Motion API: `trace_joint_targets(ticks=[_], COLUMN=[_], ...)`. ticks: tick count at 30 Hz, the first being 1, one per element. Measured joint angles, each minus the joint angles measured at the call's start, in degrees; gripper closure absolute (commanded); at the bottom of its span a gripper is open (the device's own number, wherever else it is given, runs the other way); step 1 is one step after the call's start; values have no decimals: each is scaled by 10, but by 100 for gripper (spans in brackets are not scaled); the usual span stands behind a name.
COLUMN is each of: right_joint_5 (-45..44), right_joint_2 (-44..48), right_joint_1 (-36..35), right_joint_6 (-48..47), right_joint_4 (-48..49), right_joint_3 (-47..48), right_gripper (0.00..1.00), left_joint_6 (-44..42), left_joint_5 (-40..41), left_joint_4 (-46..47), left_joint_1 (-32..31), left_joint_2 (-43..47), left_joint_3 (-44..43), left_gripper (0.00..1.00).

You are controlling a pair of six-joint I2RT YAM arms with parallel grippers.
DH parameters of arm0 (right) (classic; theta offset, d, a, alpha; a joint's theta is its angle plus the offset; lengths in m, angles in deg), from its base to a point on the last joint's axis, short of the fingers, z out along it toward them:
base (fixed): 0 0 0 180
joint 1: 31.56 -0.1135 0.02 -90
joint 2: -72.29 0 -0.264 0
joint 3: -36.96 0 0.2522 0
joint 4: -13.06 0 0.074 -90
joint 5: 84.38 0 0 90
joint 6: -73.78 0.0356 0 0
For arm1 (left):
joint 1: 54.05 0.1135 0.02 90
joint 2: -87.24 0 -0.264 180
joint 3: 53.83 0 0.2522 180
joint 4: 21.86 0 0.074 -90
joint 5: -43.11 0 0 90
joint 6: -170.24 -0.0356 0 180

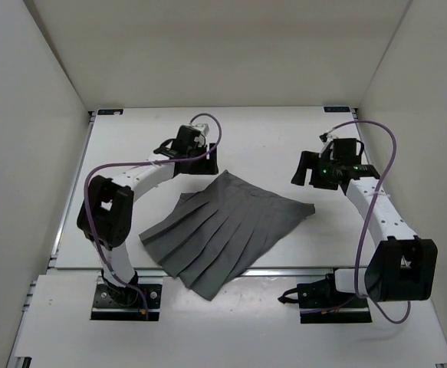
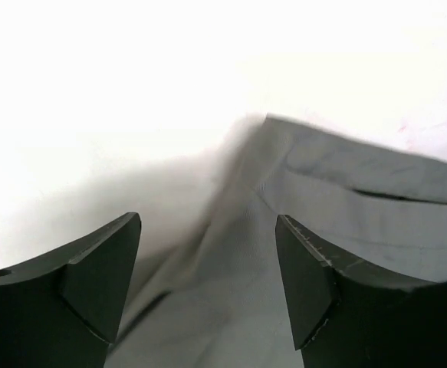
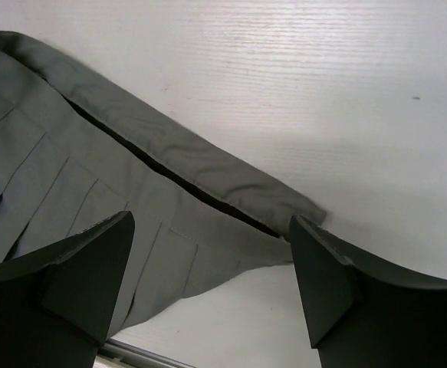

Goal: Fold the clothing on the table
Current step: Move the skirt to the center of the board, then flatten the skirt out

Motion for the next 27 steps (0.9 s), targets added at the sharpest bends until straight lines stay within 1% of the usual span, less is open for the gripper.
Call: trace_joint_targets(ticks=[1, 5, 8, 10, 16, 22, 25, 26, 27], right_joint_5=[-2, -10, -12, -9, -10, -9, -7, -6, -6], right_joint_2=[6, 39, 68, 84, 96, 88, 75, 71, 68], right_joint_1=[4, 18, 25, 33, 55, 59, 61, 62, 62], right_joint_6=[4, 16, 30, 40, 61, 72, 73, 73, 73], right_joint_4=[1, 0, -5, -5, -4, 7, 12, 14, 18], right_joint_3=[-3, -38, -74, -96, -138, -145, -145, -145, -145], right_gripper=[22, 22, 23, 23, 24, 26, 28, 29, 29], left_joint_6=[-7, -29, -37, -46, -92, -112, -114, -113, -111], left_joint_5=[-9, -76, -137, -171, -241, -262, -263, -263, -265], left_joint_4=[10, 73, 123, 136, 145, 145, 145, 145, 145], left_joint_1=[9, 38, 55, 62, 48, 28, 30, 32, 35], left_joint_2=[2, 10, 11, 7, -31, -72, -88, -92, -97], left_joint_3=[0, 17, 53, 67, 39, 11, 10, 10, 9], left_gripper=[18, 23, 22, 22, 23, 25, 32, 38, 47])
